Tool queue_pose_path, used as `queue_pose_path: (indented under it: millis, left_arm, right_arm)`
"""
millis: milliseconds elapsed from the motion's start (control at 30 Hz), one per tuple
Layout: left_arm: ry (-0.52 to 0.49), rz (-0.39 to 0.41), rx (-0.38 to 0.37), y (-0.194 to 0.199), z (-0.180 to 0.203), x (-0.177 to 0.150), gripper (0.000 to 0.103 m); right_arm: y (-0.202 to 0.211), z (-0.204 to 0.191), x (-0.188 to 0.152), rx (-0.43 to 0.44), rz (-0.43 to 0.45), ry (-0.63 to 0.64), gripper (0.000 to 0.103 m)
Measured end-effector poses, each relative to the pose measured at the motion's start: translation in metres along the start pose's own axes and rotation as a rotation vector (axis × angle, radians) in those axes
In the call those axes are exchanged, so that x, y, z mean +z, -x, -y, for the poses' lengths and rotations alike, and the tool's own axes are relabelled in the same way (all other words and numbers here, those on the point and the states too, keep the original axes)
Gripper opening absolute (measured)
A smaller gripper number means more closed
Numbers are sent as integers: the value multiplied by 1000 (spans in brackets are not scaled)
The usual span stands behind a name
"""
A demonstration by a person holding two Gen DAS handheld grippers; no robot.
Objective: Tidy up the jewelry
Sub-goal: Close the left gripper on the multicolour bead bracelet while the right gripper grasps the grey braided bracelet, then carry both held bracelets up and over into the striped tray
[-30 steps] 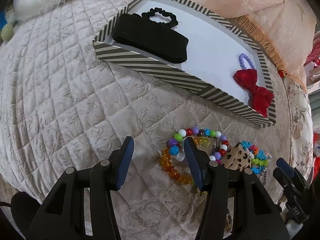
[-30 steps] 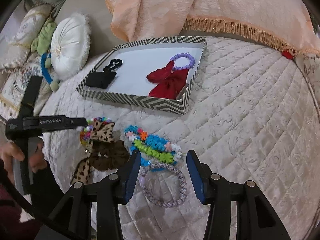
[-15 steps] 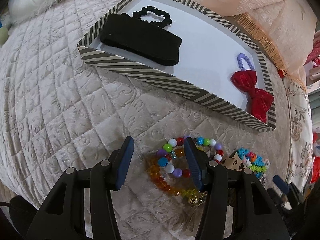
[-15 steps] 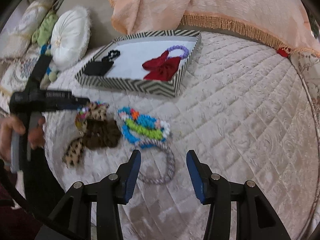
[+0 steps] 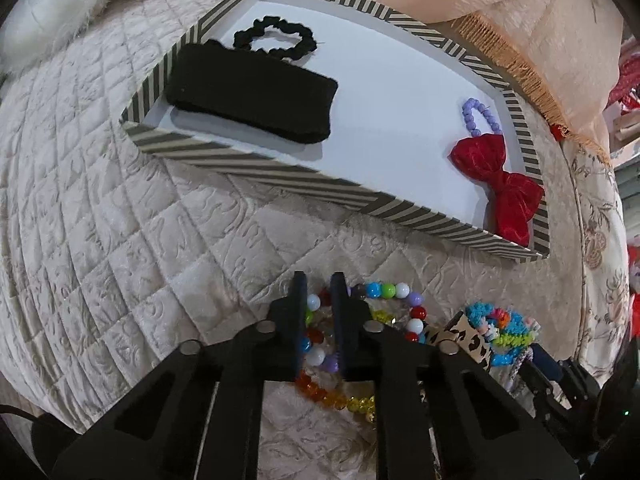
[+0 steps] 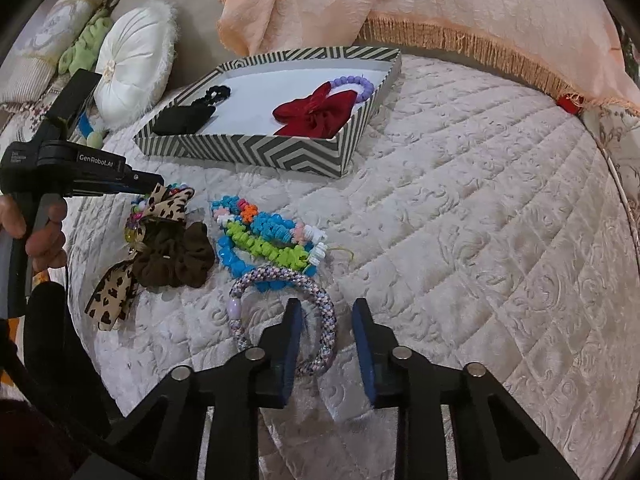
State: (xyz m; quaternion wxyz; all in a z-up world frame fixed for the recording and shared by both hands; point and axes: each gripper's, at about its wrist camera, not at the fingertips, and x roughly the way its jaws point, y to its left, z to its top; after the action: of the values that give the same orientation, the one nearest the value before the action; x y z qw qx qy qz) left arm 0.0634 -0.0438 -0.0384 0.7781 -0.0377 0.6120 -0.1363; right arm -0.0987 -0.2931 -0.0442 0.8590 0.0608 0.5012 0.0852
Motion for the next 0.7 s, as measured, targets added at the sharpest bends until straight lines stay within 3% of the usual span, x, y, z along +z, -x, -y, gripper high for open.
queue_pose_path:
  millis: [100,333,567,600,700]
  left_arm:
    - [-28,7,4,2,5,0,5]
    - [-59,-21,-39,10,4,-6,5]
    - [-100,-19,22,2,11,-7,7]
    - [-100,-17,19,1,12,-6,10]
    - [-113,-38,13,-3,12,-3,38]
  right_arm:
    - [3,0,-2,2,3,1,13]
    - [6,-2,-3,43,-4,-9,13]
    - [0,-6,-1,40,-22,2,13]
    - [0,-6,-1,43,-22,-1,13]
    - [-2,-4,0,48,-24,-5,13]
